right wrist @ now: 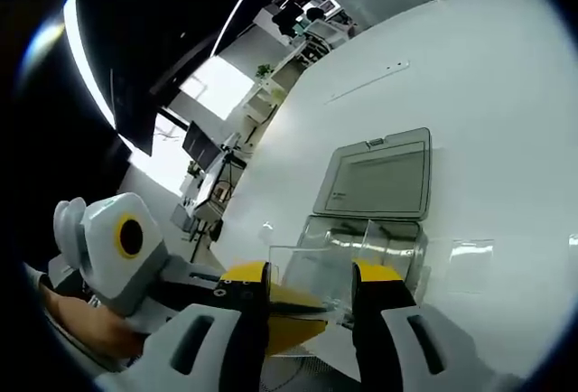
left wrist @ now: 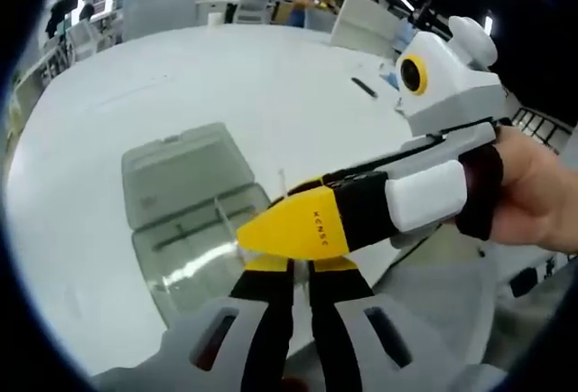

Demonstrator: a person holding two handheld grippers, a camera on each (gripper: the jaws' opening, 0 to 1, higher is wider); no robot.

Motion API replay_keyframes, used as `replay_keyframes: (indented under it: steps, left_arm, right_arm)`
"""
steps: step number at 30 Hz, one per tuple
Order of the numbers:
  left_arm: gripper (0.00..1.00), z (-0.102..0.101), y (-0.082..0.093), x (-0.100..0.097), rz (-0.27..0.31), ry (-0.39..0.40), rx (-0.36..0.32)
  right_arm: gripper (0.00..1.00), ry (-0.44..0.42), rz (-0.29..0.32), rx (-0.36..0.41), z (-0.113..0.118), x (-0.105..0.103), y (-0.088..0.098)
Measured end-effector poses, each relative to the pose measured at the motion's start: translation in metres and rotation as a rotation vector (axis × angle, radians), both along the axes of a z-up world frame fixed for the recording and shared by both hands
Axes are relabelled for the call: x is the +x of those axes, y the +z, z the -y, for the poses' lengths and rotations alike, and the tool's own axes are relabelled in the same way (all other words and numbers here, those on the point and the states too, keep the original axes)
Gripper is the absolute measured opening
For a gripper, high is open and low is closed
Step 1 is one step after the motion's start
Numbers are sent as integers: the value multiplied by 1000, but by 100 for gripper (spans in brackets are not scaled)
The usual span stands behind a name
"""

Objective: Insert the divider into the dual guide fixture by aligning both edges with the guide slots and pushing it downward to the bottom, including one-sided entry, uneven engagement, binding, and posture correction.

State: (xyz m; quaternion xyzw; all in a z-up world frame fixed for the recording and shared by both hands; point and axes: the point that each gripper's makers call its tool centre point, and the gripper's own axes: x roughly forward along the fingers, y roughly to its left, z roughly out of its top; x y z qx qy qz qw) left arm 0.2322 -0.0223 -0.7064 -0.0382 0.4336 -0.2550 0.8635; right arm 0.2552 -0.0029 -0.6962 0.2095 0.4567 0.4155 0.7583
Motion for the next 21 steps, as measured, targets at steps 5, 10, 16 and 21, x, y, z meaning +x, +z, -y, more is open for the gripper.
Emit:
replay_keyframes:
  steps: [5, 10, 16, 21]
  left_arm:
    - [2, -1, 0, 1, -5, 0, -16]
    - [2, -1, 1, 2, -24, 8, -54]
    - [2, 2, -1, 2, -59, 21, -109]
    - [3, 2, 0, 4, -84, 51, -143]
  right_arm:
    - [32, -2, -1, -7, -1, 1, -1]
    - [32, -12, -16, -7, 0, 2, -2]
    - [32, -17, -34, -12, 0, 4, -4]
    - [31, -30, -44, -10, 1, 6, -4]
